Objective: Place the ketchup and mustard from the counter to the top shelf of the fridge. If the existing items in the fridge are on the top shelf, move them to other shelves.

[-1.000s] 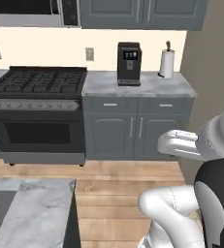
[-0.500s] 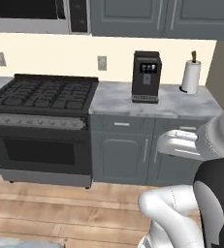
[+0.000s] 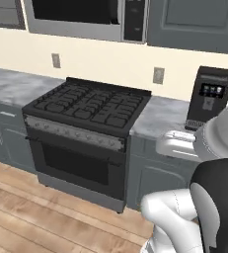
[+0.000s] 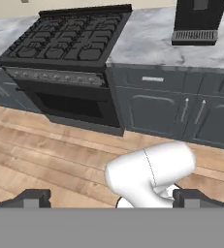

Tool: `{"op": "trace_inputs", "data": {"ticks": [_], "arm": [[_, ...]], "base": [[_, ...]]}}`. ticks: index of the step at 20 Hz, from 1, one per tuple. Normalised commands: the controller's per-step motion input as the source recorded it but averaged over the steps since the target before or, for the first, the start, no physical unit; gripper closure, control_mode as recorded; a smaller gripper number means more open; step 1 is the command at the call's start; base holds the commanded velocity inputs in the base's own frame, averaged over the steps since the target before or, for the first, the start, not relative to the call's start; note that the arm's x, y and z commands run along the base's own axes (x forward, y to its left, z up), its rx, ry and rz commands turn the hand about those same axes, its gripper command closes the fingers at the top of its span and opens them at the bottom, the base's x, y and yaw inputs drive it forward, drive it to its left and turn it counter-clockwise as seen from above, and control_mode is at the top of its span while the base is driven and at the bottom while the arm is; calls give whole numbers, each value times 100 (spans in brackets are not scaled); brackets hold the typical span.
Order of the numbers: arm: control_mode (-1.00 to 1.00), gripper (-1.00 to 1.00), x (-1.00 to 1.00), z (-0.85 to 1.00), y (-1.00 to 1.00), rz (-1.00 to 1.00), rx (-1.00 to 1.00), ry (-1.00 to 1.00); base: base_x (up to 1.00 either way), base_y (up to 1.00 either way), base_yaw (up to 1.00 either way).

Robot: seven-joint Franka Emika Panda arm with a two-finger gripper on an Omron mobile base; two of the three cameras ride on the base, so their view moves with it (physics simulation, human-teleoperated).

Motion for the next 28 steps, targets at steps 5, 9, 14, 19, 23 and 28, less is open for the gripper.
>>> {"op": "trace_inputs", "data": {"ticks": [5,9,14,19,23,28], "arm": [[100,-100,0,0,0,0,0,0],[100,-100,0,0,0,0,0,0],[100,-100,0,0,0,0,0,0],[100,-100,0,0,0,0,0,0],[100,-100,0,0,0,0,0,0],[100,-100,0,0,0,0,0,0]], "base": [[100,-2,63],[100,-1,71],[100,0,74],[100,0,70],[100,0,64],[100,-21,40]]}}
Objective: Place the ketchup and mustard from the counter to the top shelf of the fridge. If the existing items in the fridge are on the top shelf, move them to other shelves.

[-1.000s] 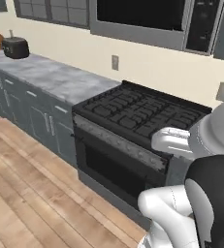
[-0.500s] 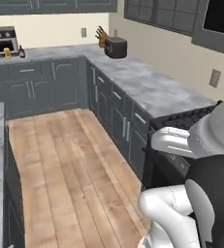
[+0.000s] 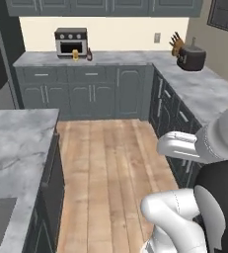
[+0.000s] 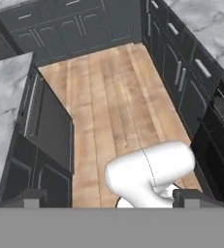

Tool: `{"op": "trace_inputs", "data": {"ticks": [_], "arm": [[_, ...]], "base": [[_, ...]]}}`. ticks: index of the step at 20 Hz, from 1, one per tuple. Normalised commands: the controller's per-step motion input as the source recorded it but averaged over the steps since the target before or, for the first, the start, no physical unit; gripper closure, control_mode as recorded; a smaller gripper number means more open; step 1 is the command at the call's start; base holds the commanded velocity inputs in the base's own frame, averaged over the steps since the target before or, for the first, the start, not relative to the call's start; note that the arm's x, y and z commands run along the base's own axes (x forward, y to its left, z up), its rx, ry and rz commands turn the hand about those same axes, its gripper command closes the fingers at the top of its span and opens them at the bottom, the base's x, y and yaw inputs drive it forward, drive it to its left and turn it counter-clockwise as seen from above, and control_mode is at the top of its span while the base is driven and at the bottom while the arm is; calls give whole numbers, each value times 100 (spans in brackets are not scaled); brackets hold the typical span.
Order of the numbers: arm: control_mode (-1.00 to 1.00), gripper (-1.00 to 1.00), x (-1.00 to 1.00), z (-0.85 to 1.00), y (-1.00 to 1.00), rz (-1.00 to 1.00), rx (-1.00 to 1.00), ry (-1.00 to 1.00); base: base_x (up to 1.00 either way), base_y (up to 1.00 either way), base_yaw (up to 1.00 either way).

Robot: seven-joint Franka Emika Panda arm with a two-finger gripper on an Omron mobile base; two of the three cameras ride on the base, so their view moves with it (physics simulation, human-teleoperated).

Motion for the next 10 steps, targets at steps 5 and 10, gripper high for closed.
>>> {"op": "trace_inputs", "data": {"ticks": [5,10], "arm": [[100,-100,0,0,0,0,0,0],[100,-100,0,0,0,0,0,0]], "base": [[100,-47,30],[100,-49,27]]}}
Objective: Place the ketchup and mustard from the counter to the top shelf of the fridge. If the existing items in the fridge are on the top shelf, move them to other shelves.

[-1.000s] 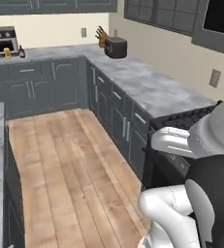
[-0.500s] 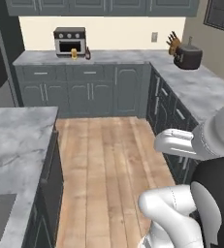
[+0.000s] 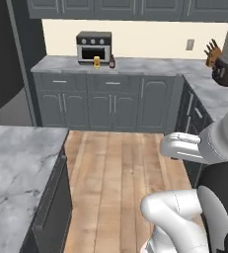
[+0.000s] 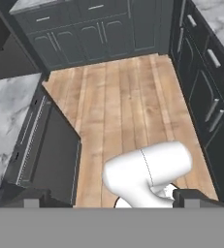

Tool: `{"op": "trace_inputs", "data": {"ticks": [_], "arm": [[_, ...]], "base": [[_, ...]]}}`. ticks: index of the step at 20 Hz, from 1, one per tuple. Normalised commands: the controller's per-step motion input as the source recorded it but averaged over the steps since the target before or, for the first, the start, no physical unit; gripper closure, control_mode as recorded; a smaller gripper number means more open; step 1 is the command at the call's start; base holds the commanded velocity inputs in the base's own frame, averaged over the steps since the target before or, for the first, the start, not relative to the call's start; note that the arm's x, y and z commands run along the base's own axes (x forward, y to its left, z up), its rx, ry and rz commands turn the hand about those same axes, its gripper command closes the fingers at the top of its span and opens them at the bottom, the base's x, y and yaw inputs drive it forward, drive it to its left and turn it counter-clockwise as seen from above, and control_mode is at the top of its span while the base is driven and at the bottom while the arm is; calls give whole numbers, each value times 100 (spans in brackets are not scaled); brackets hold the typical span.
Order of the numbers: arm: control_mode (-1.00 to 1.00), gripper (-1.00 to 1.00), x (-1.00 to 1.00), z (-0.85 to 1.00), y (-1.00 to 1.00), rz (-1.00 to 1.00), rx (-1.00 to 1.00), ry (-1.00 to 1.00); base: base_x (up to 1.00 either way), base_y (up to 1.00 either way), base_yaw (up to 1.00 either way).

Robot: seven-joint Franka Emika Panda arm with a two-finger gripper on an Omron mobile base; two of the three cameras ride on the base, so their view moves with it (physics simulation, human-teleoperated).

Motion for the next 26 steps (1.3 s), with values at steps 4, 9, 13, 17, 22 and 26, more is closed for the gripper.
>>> {"op": "trace_inputs", "data": {"ticks": [4,9,13,17,22,26], "arm": [[100,-100,0,0,0,0,0,0],[100,-100,0,0,0,0,0,0],[100,-100,0,0,0,0,0,0],[100,-100,0,0,0,0,0,0],[100,-100,0,0,0,0,0,0],[100,-100,0,0,0,0,0,0]], "base": [[100,-49,26],[100,-45,23],[100,-45,23],[100,-46,23],[100,-46,23],[100,-47,22]]}}
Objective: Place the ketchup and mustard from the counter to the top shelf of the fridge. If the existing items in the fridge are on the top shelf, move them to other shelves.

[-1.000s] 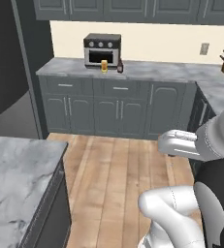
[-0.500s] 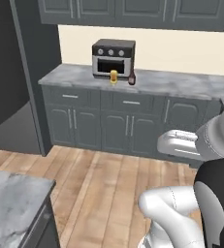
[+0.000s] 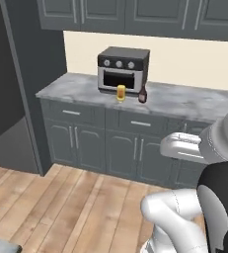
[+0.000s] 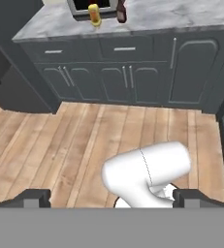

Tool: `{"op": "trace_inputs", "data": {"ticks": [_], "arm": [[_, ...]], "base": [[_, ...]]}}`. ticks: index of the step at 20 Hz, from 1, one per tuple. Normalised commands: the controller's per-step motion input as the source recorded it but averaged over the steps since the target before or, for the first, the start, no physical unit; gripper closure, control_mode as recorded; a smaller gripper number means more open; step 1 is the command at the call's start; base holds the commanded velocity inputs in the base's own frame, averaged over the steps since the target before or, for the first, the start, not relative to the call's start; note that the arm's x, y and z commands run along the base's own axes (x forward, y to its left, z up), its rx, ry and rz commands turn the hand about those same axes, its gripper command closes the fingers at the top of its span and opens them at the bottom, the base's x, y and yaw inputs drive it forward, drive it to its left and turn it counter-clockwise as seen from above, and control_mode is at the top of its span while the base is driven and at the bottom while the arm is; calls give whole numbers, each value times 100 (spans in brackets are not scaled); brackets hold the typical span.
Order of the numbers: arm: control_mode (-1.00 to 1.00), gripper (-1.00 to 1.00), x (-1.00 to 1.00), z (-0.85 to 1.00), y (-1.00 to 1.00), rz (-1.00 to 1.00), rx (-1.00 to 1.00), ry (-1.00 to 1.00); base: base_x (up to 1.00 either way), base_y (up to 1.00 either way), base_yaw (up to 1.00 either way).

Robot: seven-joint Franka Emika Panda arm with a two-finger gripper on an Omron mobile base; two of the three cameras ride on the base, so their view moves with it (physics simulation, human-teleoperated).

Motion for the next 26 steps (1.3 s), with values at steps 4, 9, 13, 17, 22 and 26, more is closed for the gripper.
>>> {"op": "trace_inputs", "data": {"ticks": [4,9,13,17,22,26], "arm": [[100,-100,0,0,0,0,0,0],[100,-100,0,0,0,0,0,0],[100,-100,0,0,0,0,0,0],[100,-100,0,0,0,0,0,0],[100,-100,0,0,0,0,0,0],[100,-100,0,0,0,0,0,0]], "base": [[100,-43,18],[100,-16,3],[100,6,-2],[100,40,-15],[97,26,-33],[57,3,-27]]}}
